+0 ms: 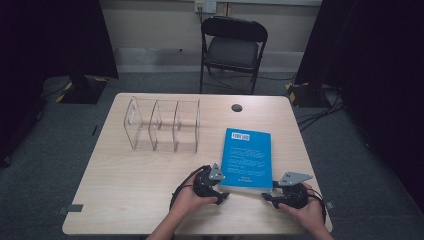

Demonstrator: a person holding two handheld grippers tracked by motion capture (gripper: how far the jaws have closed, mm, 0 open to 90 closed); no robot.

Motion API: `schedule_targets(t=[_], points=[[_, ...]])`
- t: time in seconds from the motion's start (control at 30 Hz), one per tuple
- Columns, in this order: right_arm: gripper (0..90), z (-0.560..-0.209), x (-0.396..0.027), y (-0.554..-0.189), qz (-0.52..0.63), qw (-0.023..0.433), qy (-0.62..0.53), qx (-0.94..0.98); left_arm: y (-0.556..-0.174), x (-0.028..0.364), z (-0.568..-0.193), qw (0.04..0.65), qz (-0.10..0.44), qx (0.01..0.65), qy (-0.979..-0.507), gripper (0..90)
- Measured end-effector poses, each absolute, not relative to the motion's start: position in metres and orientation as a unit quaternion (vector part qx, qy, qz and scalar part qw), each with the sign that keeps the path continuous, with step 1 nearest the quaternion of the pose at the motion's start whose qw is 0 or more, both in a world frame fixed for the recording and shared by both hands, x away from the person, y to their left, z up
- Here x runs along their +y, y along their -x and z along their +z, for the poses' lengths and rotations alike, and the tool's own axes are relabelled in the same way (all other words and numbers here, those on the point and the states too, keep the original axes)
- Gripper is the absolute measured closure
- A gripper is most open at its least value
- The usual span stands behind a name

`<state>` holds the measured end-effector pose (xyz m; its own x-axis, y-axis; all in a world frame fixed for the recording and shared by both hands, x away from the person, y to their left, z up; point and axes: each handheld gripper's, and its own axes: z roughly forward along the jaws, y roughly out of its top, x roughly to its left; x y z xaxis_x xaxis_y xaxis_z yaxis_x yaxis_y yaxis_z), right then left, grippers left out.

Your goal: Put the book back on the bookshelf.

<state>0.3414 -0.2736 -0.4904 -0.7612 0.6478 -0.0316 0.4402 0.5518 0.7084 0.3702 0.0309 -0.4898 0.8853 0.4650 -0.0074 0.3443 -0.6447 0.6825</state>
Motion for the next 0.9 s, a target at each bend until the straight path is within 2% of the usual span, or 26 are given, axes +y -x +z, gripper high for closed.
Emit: schedule_targets(t=[0.2, 0.43, 0.63, 0.8, 0.83, 0.9], points=[[43.8, -0.491, -0.275, -0.339, 0.360, 0.147, -0.321, 0.863, -0.371, 0.033, -0.492, 0.370, 0.078, 0.227, -0.898, 27.2], [45.7, -0.487, -0.275, -0.338, 0.370, 0.145, -0.322, 0.859, -0.369, 0.027, -0.490, 0.348, 0.082, 0.222, -0.907, 23.2], [54.0, -0.477, -0.275, -0.341, 0.387, 0.165, -0.313, 0.851, -0.370, 0.027, -0.489, 0.346, 0.079, 0.218, -0.909, 22.8], [53.9, -0.477, -0.278, -0.343, 0.407, 0.153, -0.324, 0.841, -0.370, 0.030, -0.489, 0.349, 0.084, 0.220, -0.907, 24.4], [53.7, -0.476, -0.278, -0.343, 0.403, 0.155, -0.321, 0.843, -0.371, 0.033, -0.491, 0.367, 0.085, 0.231, -0.897, 28.3], [53.6, -0.476, -0.278, -0.343, 0.405, 0.154, -0.320, 0.842, -0.371, 0.034, -0.491, 0.369, 0.089, 0.236, -0.895, 25.2]])
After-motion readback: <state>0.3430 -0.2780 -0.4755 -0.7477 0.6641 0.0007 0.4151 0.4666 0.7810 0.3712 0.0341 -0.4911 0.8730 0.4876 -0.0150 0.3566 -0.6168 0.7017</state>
